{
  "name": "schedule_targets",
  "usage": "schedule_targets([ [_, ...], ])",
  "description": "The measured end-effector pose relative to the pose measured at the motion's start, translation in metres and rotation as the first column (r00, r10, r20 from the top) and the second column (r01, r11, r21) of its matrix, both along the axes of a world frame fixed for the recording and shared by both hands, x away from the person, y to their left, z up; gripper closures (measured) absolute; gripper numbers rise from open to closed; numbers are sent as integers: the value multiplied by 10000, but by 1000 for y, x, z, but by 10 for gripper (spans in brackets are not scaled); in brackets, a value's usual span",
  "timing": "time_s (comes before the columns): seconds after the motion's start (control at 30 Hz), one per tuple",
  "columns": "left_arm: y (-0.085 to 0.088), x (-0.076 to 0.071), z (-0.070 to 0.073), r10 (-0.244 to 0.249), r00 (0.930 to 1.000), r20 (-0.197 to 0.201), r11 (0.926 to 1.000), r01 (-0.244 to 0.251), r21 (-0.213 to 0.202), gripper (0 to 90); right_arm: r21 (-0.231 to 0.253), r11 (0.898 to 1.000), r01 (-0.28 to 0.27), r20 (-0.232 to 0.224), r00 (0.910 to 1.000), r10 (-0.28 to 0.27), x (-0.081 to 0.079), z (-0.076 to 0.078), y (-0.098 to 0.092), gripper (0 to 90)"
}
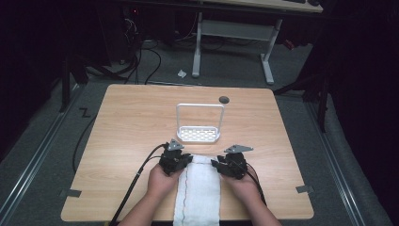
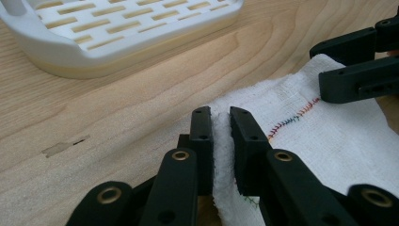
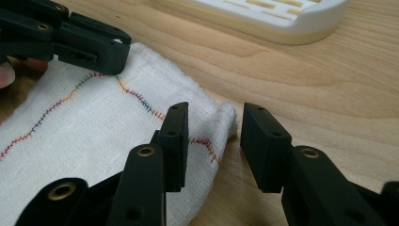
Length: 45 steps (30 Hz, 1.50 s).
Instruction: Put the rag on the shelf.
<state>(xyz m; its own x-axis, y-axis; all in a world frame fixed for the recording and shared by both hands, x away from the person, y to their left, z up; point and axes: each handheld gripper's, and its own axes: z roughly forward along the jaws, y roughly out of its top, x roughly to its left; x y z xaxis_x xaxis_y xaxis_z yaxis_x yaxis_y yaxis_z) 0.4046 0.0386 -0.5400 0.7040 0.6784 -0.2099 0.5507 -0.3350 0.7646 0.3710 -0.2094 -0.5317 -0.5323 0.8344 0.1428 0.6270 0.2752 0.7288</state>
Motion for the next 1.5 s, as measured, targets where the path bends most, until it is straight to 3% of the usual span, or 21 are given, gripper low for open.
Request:
schedule_targets([
  [0.3, 0, -1, 0, 40, 10000, 46, 10000, -40, 29, 796, -52, 9996, -269, 484, 9985, 271, -7, -7, 3, 738],
  [0.6, 0, -1, 0, 37, 10000, 48, 10000, -37, 34, 801, 113, 9992, -392, 345, 9987, 388, -7, -7, 3, 820],
  [0.7, 3, 1, -1, 15, 9997, -228, 9998, -21, -222, 806, 264, 9989, -400, 230, 9990, 394, -6, -7, 2, 847],
  [1.03, 4, 1, -1, 40, 9994, -338, 9994, -51, -335, 817, 220, 9985, -493, 422, 9979, 484, -7, -3, 1, 861],
  [1.2, 8, -4, 1, -13, 9999, 107, 9979, 20, -641, 823, 352, 9981, -510, 627, 9968, 487, -9, 0, 1, 861],
  [1.3, 7, -5, 1, -58, 9997, 251, 9984, 72, -564, 825, 387, 9979, -528, 798, 9956, 495, -11, 3, 1, 861],
  [1.33, 7, -8, 3, -56, 9989, 476, 9985, 82, -541, 825, 385, 9977, -566, 876, 9947, 530, -11, 5, 1, 861],
  [1.4, 11, -12, 7, 65, 9991, 413, 9943, -20, -1065, 826, 555, 9968, -579, 944, 9942, 525, -12, 8, 2, 861],
  [1.5, 12, -16, 14, 114, 9979, 638, 9925, -35, -1224, 828, 705, 9953, -664, 1156, 9916, 580, -13, 14, 3, 861],
])
